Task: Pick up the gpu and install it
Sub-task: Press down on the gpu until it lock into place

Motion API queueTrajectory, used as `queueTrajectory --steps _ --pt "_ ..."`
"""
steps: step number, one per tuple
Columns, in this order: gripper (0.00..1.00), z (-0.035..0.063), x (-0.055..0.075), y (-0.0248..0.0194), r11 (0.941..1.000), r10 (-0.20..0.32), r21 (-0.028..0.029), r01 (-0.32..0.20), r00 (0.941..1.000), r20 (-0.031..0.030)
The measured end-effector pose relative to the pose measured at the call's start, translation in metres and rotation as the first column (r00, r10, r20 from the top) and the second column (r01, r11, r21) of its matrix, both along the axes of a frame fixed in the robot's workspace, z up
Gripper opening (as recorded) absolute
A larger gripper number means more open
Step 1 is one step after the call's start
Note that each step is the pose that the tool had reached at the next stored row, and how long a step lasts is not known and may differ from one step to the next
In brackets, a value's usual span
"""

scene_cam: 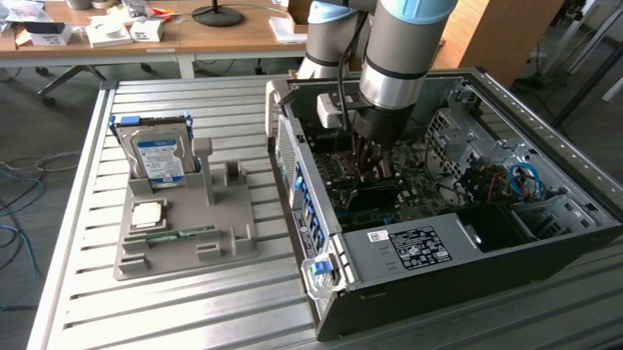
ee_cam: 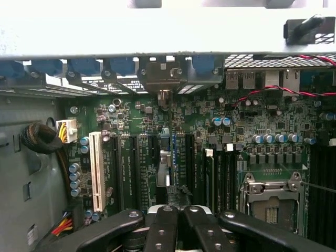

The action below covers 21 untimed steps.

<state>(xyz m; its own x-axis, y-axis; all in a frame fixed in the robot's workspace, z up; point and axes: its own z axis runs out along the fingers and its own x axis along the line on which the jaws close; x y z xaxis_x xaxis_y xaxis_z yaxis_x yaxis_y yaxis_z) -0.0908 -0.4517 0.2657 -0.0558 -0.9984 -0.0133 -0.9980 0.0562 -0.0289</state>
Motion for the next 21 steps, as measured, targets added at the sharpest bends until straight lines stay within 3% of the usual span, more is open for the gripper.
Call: queueTrajectory --steps 21 --pt "0.11 -0.0028 0.0000 0.0000 1.0000 0.000 0.0000 0.000 1.0000 0.0014"
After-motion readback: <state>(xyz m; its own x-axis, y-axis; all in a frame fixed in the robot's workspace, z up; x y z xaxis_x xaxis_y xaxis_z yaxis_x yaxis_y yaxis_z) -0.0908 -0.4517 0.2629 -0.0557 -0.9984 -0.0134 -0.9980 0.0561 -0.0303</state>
